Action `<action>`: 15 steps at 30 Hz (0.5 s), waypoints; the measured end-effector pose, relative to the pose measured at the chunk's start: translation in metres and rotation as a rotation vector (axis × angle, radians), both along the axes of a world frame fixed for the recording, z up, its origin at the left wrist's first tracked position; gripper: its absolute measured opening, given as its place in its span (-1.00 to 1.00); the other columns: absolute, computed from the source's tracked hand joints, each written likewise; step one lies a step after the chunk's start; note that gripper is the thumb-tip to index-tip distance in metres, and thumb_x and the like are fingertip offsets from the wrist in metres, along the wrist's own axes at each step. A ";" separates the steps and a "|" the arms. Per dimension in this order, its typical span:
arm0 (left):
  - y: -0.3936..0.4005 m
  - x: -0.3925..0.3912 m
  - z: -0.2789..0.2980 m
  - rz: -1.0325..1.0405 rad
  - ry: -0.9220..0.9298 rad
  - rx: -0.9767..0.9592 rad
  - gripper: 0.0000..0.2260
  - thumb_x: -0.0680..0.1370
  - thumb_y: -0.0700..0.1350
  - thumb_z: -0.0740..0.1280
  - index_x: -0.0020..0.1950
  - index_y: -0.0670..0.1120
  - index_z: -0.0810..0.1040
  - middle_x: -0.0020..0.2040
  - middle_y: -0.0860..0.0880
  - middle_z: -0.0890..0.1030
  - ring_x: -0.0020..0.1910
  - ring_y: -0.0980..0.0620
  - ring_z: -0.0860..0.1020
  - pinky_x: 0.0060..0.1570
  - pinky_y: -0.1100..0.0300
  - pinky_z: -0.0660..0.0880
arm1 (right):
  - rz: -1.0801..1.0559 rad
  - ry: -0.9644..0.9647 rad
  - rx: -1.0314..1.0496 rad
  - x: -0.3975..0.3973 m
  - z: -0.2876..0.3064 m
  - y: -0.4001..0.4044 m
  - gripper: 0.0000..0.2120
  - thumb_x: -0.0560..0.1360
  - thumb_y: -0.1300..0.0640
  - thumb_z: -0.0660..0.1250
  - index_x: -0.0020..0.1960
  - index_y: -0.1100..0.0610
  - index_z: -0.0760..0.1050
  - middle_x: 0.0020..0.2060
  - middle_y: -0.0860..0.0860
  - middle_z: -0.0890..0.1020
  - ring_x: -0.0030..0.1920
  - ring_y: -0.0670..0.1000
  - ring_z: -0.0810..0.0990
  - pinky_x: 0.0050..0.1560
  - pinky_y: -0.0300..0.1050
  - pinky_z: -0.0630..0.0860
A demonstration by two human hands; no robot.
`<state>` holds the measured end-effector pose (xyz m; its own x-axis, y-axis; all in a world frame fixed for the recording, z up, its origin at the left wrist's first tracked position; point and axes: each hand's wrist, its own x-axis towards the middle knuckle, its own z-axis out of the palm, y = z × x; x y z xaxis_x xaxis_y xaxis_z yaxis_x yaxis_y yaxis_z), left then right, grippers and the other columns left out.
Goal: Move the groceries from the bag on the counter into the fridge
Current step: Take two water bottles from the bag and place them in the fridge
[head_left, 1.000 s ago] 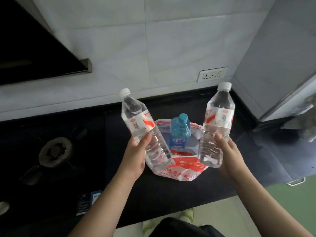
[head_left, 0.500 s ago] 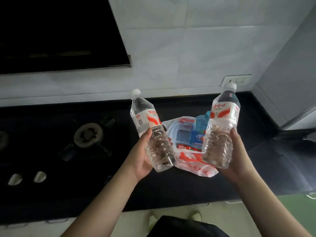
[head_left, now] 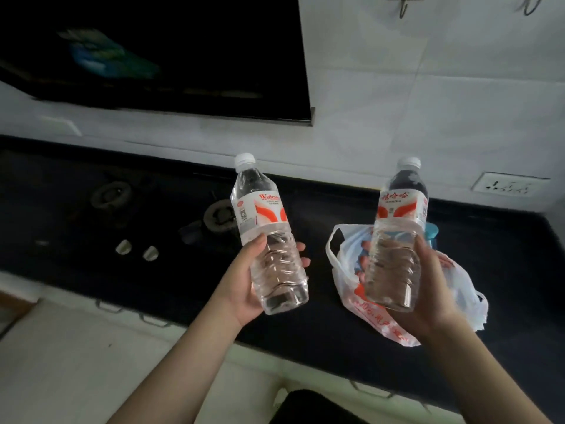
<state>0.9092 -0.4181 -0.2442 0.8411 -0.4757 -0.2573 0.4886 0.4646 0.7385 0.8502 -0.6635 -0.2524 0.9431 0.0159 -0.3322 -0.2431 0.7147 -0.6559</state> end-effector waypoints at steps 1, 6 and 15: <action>0.001 -0.010 0.001 0.042 -0.003 -0.011 -0.36 0.08 0.16 0.65 0.02 -0.17 0.68 0.00 -0.21 0.67 -0.06 -0.18 0.66 -0.16 -0.06 0.62 | 0.039 -0.018 0.024 -0.002 0.000 -0.001 -0.26 0.28 -0.21 0.47 0.33 0.16 0.45 0.07 0.15 0.62 0.00 0.12 0.65 -0.09 0.06 0.60; 0.006 -0.064 -0.001 0.229 -0.032 -0.028 -0.43 0.14 0.15 0.61 -0.02 -0.19 0.68 -0.06 -0.18 0.66 -0.16 -0.12 0.65 -0.23 -0.03 0.60 | 0.279 -0.111 0.106 -0.013 -0.003 -0.001 -0.32 0.29 -0.22 0.48 0.26 0.15 0.46 0.04 0.10 0.62 -0.02 0.08 0.63 -0.03 0.05 0.56; 0.042 -0.155 0.011 0.399 -0.067 -0.105 -0.47 0.11 0.16 0.62 -0.07 -0.13 0.72 -0.17 -0.11 0.68 -0.23 -0.04 0.66 -0.21 0.03 0.61 | 0.613 -0.170 0.177 -0.028 0.001 0.054 -0.16 0.19 -0.19 0.58 0.33 0.20 0.46 0.02 0.16 0.65 -0.10 0.13 0.66 -0.16 0.06 0.61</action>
